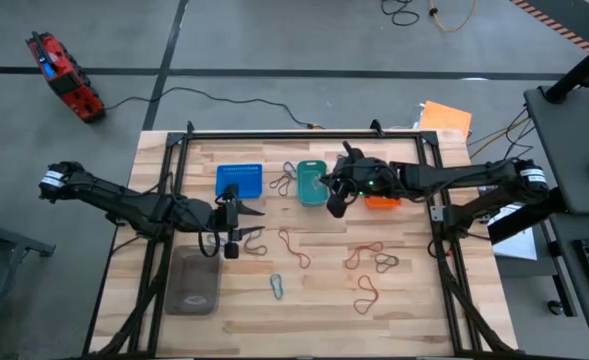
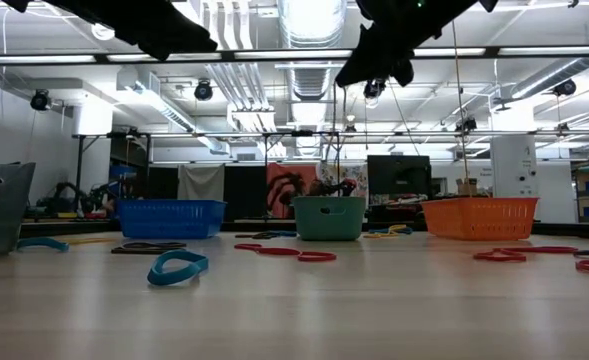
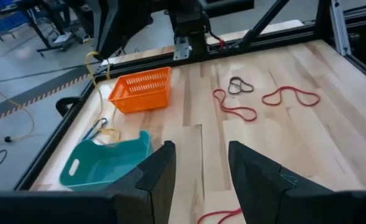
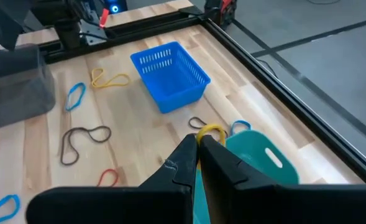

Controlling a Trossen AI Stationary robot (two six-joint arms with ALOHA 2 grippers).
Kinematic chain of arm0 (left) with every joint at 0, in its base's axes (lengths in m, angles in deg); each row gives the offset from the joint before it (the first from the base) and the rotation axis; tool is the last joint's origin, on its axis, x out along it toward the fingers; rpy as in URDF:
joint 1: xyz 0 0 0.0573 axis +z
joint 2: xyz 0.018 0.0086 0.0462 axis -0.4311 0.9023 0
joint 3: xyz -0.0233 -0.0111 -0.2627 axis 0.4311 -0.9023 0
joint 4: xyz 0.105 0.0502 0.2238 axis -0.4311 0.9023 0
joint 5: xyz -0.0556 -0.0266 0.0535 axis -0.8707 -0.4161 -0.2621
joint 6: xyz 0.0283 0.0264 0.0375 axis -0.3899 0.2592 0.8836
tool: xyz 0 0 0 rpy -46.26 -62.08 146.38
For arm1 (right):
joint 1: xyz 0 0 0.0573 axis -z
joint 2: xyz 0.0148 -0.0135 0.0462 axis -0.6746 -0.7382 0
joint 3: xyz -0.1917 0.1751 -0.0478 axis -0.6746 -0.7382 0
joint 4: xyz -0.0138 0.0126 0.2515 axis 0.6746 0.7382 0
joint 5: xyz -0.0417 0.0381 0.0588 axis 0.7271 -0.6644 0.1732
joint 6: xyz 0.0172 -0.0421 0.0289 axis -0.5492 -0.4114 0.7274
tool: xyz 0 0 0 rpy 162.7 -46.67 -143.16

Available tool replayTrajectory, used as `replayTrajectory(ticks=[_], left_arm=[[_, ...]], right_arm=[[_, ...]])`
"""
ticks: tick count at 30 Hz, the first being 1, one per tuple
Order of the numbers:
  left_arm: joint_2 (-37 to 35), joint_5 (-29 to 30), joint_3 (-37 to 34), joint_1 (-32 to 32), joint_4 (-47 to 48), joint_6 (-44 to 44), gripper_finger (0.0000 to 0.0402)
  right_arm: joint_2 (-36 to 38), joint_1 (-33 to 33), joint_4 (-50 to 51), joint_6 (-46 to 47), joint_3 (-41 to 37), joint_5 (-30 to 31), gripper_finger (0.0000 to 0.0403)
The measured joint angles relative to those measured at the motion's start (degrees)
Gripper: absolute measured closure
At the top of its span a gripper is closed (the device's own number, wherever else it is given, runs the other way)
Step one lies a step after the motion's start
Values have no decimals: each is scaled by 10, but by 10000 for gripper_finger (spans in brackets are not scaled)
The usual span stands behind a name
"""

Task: Sort rubber bands into baskets
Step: Put the bottom right yellow rubber band into the green bin

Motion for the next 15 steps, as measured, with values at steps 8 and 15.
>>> replayTrajectory(ticks=[8,15], left_arm=[[0,0,-1,1,9,29,269],[-14,1,-1,12,39,57,269]], right_arm=[[-10,0,-20,-1,0,0,391],[-11,0,-55,-3,-1,0,391]])
